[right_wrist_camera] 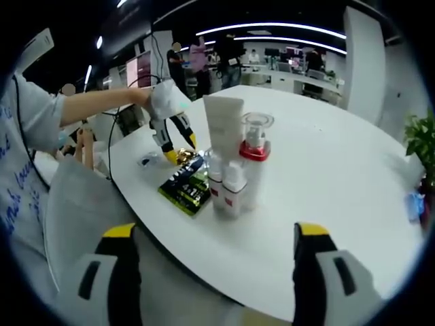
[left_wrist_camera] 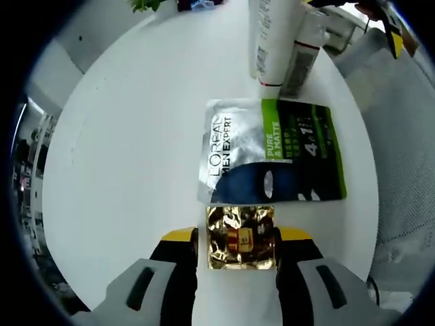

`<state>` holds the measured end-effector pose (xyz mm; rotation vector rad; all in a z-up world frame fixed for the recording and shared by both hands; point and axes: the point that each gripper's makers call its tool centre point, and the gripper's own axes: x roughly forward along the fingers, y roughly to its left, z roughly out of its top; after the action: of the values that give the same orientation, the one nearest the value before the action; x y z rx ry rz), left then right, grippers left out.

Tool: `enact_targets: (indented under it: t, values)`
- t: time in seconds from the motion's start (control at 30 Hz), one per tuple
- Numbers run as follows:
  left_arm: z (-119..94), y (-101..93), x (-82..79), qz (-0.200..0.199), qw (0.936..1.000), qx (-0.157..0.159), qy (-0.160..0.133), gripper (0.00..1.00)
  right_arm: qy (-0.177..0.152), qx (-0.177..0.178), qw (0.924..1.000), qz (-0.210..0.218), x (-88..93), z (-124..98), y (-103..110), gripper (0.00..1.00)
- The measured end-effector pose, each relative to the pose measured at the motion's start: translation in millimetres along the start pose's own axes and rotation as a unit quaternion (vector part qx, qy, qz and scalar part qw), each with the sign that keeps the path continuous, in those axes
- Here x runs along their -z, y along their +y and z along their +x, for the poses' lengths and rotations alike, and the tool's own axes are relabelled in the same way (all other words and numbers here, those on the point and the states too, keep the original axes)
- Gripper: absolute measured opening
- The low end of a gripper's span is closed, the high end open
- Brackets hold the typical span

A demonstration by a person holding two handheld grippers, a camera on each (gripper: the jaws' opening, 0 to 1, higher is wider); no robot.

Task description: Arrange the skincare products in the storage area until every visible bottle or jar stands upright without overlapping.

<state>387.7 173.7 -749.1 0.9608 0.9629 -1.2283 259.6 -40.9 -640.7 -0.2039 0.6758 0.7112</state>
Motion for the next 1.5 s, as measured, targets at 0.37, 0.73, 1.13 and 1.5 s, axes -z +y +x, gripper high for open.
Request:
enact_targets:
  t: [0.37, 0.73, 1.13, 1.5]
  values:
    - [-19.2, 1.4, -1.3, -0.012, 0.9994, -0.028, -0.016, 0.48, -0.001, 0.006, 1.0, -0.004, -0.4, -2.1, 0.6, 0.96]
    - [-51.9, -0.7, -13.5, -0.059, 0.9914, -0.084, -0.081, 0.56, -0.012, 0.01, 0.9998, -0.014, -9.7, -0.6, 0.7, 0.99]
    - [-83.8, -14.6, -28.2, -0.094, 0.9765, -0.131, -0.142, 0.67, -0.044, 0.018, 0.9987, -0.016, -23.1, -4.8, -0.4, 0.99]
    - [-99.9, -37.0, -33.1, -0.132, 0.9635, -0.15, -0.179, 0.72, -0.083, 0.016, 0.9964, 0.01, -35.1, -10.5, 0.2, 0.99]
